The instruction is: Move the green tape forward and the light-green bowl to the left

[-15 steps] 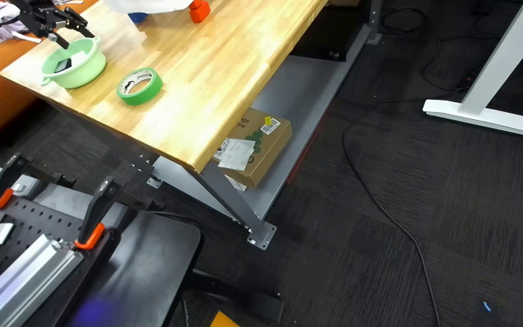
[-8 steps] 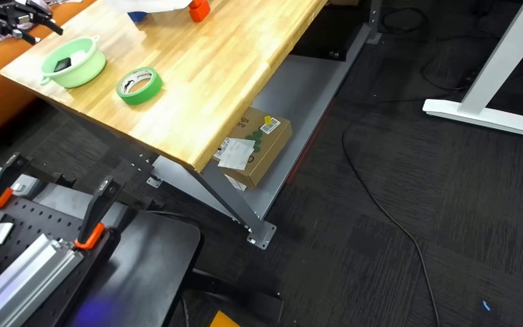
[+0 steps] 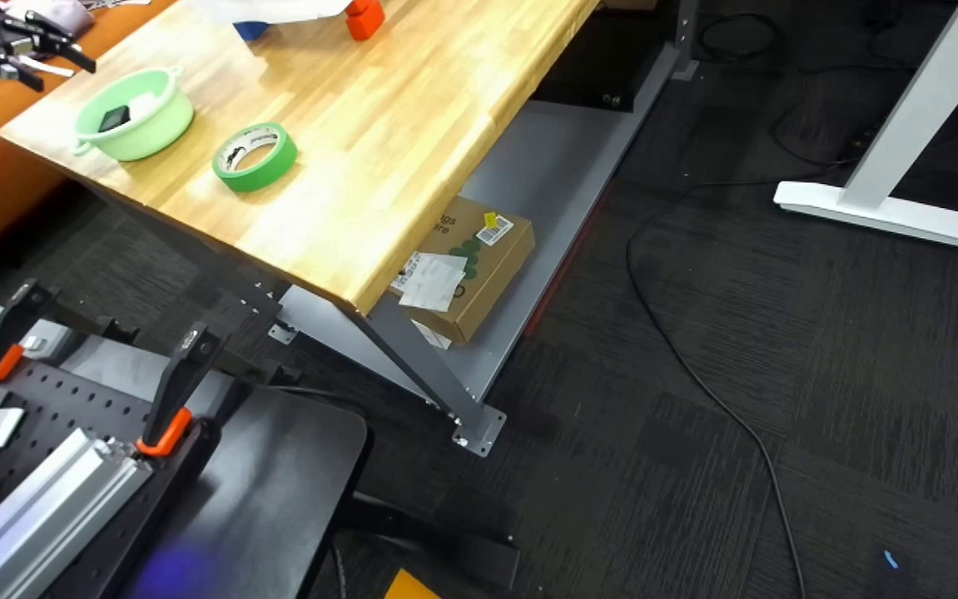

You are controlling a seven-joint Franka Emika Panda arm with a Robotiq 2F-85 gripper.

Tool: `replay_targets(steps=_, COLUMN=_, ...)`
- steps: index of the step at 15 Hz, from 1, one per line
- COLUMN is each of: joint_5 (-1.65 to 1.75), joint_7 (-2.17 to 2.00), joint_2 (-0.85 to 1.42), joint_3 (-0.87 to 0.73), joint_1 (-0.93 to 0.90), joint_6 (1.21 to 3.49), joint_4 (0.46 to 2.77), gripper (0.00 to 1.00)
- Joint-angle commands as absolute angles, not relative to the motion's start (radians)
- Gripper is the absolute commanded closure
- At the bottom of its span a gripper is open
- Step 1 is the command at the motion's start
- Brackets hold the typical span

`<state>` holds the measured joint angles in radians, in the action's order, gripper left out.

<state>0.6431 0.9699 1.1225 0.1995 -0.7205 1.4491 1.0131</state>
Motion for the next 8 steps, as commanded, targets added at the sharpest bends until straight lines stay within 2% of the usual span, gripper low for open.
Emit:
replay_targets(steps=1, joint_5=0.670, joint_7=0.918, joint_2=1.050, joint_3=0.211, joint_1=-0.758, joint_6=1.484, joint_4=1.154, gripper=0.00)
replay_targets(steps=8, joint_5=0.680, joint_7=0.797, joint_2=0.961, joint_3=0.225, joint_1=-0.838, joint_6=1.507, joint_4=1.327, gripper=0.00)
